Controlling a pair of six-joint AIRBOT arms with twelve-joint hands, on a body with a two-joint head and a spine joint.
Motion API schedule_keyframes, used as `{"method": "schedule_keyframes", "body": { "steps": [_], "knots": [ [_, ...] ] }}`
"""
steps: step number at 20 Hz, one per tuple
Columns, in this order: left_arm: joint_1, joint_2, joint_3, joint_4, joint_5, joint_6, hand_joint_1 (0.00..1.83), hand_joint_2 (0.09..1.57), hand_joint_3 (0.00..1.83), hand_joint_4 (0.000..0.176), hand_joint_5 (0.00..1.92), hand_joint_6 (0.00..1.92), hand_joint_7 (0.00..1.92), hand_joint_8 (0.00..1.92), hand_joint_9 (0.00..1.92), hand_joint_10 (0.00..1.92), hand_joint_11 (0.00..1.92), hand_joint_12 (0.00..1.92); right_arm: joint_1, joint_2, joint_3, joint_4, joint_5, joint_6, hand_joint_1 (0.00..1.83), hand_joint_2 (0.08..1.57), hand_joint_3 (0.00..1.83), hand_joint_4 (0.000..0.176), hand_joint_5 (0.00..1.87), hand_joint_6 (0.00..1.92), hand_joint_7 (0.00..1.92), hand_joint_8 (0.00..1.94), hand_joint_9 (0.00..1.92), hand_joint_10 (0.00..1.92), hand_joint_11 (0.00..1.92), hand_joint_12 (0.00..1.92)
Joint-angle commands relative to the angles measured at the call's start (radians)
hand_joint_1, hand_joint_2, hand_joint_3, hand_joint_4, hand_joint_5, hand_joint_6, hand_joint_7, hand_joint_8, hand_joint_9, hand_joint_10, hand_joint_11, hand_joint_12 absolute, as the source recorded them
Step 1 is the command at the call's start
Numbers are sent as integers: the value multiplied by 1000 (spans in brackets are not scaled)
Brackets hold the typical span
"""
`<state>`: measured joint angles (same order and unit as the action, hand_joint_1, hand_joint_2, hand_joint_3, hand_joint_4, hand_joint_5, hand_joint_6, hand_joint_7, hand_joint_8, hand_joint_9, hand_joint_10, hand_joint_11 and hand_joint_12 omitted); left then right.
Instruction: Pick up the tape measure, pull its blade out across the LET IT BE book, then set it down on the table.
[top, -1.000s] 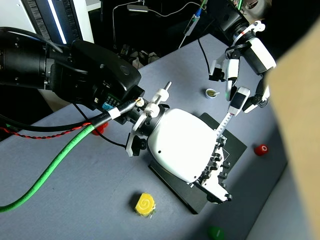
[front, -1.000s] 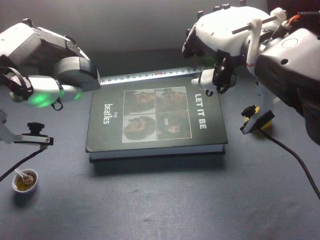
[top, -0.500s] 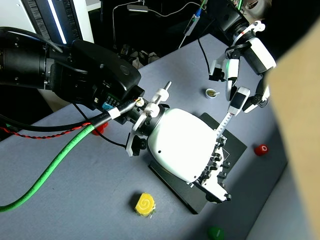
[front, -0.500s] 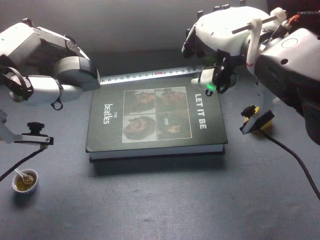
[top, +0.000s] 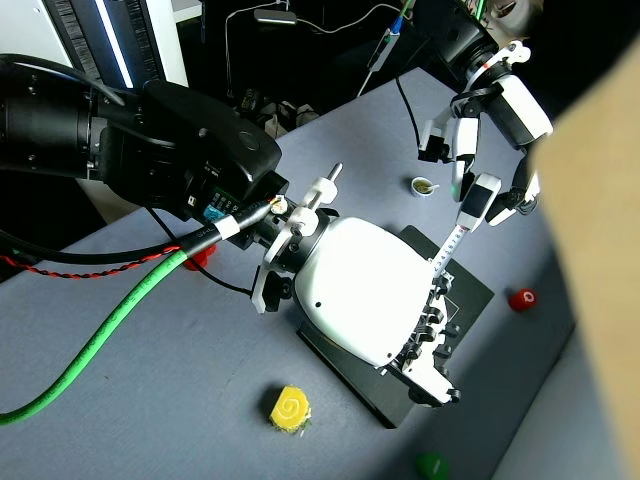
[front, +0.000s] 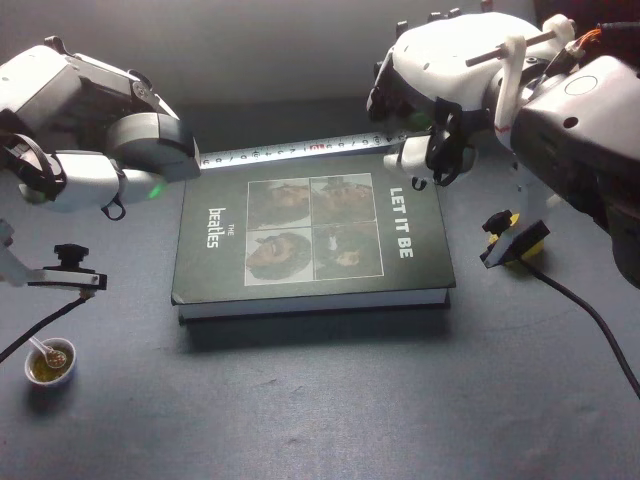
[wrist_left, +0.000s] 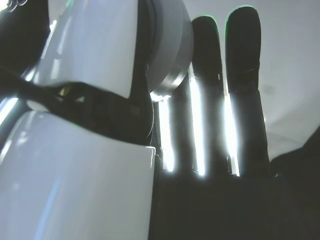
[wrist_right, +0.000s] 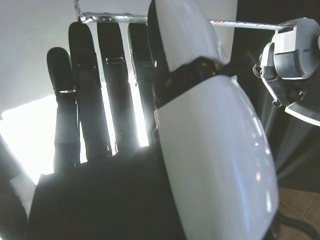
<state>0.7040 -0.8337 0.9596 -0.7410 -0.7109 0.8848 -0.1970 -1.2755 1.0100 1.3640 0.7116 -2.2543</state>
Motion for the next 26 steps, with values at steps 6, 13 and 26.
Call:
{"method": "schedule_keyframes", "body": {
  "steps": [6,13,26],
  "knots": [
    [-12,1,2,30,-121,-11,1388,1079,0,0,1059,675,1106,820,909,1243,803,1158,10,8,0,-70,31,9,1200,1151,0,0,838,1164,1001,1008,1048,541,793,1279],
    [-11,2,5,30,-125,-10,1388,1074,0,0,1077,647,1120,805,909,1227,799,1142,10,30,-15,-71,29,13,1192,1160,0,6,830,1194,970,1037,984,603,731,1284],
    [-10,4,6,30,-132,-6,1388,1074,0,0,1069,655,1121,802,916,1218,794,1129,-6,177,-116,-77,29,17,1192,1167,0,0,805,1220,970,1052,969,622,727,1302]
  ]
}}
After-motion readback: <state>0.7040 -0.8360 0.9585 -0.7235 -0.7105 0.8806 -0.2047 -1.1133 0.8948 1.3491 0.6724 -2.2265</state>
